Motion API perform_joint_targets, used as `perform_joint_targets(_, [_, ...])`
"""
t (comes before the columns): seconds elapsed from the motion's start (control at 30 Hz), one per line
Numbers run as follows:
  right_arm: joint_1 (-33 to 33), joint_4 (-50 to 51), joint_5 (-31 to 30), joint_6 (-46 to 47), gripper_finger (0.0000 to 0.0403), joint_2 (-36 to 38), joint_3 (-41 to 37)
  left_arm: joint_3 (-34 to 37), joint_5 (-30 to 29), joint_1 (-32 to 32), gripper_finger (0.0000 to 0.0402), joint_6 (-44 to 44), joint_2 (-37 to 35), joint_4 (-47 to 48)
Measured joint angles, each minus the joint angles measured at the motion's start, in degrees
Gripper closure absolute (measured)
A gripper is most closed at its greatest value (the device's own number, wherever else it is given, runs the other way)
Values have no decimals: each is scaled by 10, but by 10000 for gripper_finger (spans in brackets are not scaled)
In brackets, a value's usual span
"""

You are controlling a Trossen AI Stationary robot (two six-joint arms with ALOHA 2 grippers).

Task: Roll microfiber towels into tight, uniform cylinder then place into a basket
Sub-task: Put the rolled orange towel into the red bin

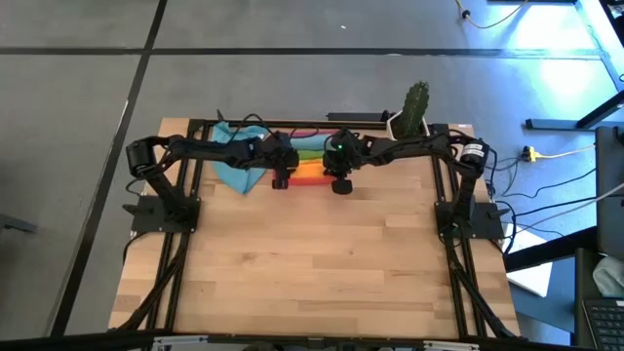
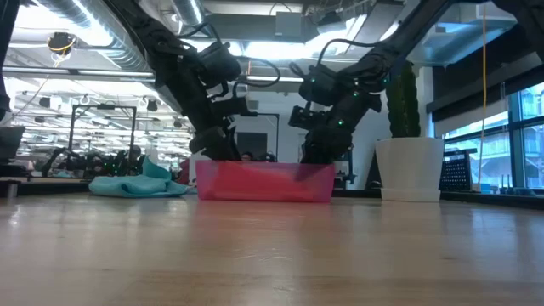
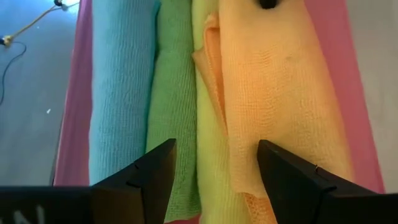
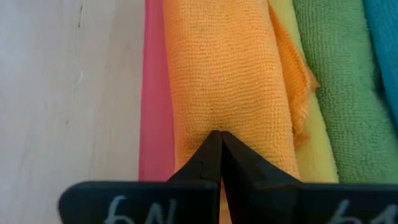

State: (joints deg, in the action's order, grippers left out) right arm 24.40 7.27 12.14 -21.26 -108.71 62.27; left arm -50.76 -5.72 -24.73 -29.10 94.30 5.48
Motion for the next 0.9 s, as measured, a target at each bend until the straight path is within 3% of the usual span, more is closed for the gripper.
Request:
perform_joint_targets(0.3, [6, 56, 3, -3, 393, -4, 41, 0, -51, -5, 188, -22, -10, -7])
perform_joint_targets(0.67, [6, 100, 2, 0, 393, -4, 76, 0, -52, -4, 185, -29, -81, -11])
perform_joint_targets(0.9, [4, 187, -5, 1, 393, -4, 130, 0, -53, 9, 186, -4, -141, -6])
